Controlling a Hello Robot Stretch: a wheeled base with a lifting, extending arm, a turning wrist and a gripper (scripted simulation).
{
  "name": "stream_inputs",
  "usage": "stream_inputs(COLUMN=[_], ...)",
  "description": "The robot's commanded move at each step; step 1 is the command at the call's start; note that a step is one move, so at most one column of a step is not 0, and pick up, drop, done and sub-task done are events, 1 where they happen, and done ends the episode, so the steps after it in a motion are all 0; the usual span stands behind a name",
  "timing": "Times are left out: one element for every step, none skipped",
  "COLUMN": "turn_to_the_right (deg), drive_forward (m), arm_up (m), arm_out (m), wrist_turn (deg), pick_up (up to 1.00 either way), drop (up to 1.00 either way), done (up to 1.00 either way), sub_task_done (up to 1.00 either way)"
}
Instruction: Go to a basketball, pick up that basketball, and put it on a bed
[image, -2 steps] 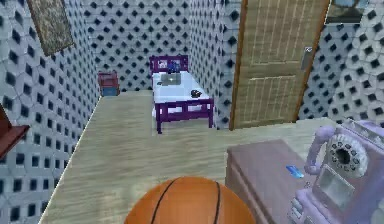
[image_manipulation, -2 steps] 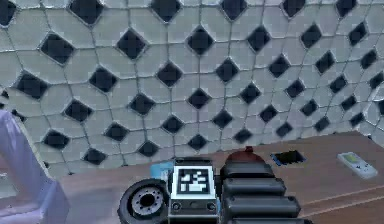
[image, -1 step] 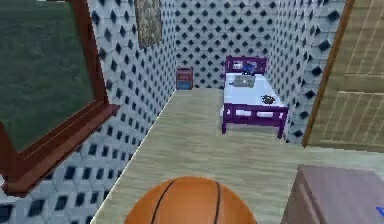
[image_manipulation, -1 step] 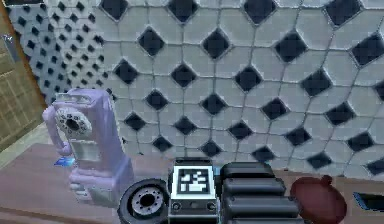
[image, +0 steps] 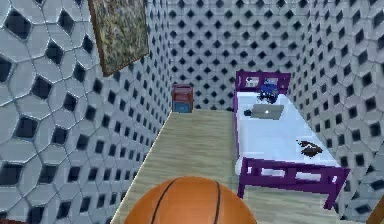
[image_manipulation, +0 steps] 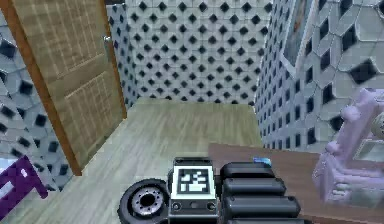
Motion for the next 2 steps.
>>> stream_inputs(turn_to_the_right=[0.0, 3.0], drive_forward=[0.95, 0.00], arm_up=[0.00, 0.00], arm_out=[0.00, 0.00], wrist_turn=[0.0, 0.0], pick_up=[0.00, 0.00], drop=[0.00, 0.00], done=[0.00, 0.00], sub_task_done=[0.00, 0.00])
